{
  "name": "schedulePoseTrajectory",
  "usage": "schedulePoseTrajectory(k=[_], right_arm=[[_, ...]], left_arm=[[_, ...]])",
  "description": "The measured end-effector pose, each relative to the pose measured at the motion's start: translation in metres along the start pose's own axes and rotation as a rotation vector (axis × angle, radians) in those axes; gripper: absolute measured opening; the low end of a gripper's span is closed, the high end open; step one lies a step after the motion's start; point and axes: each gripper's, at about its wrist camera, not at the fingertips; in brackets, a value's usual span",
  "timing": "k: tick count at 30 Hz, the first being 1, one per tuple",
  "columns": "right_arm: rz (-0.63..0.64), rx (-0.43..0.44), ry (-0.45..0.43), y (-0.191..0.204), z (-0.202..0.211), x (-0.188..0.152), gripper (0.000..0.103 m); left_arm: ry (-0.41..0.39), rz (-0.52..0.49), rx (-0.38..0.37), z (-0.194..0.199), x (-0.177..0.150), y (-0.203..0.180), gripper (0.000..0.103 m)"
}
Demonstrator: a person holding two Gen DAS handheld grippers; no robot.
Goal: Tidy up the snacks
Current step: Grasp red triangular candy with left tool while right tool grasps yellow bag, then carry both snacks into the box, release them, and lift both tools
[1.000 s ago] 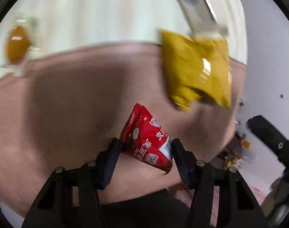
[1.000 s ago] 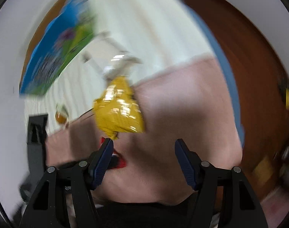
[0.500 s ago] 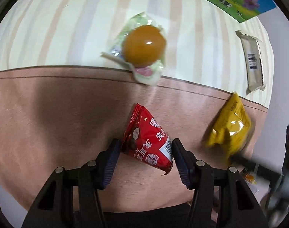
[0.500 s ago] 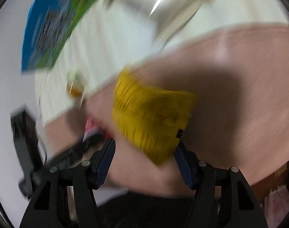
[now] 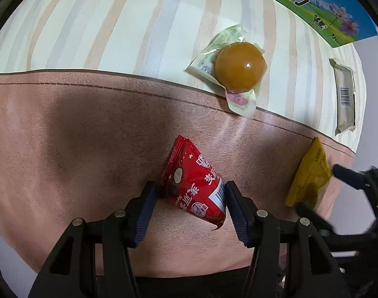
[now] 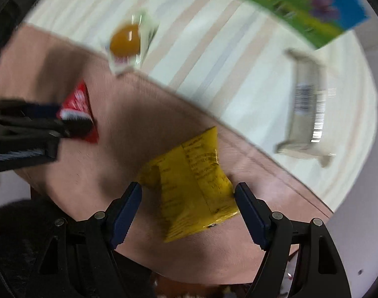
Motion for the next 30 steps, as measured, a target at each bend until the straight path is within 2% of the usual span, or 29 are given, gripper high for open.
schedulePoseTrajectory(k=[2,7,9,11,16,21,23,30], right_arm=[[-0.05,0.031,0.023,-0.007,-0.01,-0.002,0.066],[-0.474,0.242,-0.012,-0.054,-0.014,-0.02,0.066],[-0.58,0.329,-0.002,-0.065,-0.018,-0.028,0.07],[-0.608,0.369,-0.002,-0.071,-0.02,-0.032,0.079],[-0.609,0.327,-0.009,-0.062,-0.023,-0.03,0.079],[-0.627,0.231,-0.048,-0.049,-0.024,-0.036,0.063],[-0.645,0.24,-0.075,-0.054,-0.015,-0.047,0.059],[-0.673,0.324,-0.195,-0.08,0.048,-0.065,0.057]], left_arm=[[-0.002,0.001,-0.004,0.0,0.0,0.007,0.054],[0.006,0.027,-0.039,-0.001,0.002,0.023,0.056],[0.011,0.044,-0.058,-0.004,0.002,0.027,0.056],[0.017,0.049,-0.064,-0.007,0.002,0.028,0.056],[0.01,0.019,-0.029,-0.007,0.005,0.02,0.054],[-0.008,-0.015,0.002,0.002,-0.001,0.006,0.053],[-0.017,-0.018,0.0,0.007,-0.001,0.005,0.052],[-0.095,-0.071,-0.024,0.05,0.001,-0.015,0.05]])
Point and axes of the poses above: each gripper's, at about its wrist camera, not at the fingertips, and z roughly against the way its jaws point, y to its left, x to its top, and after that the axes turned 3 degrees about -x, right-handed
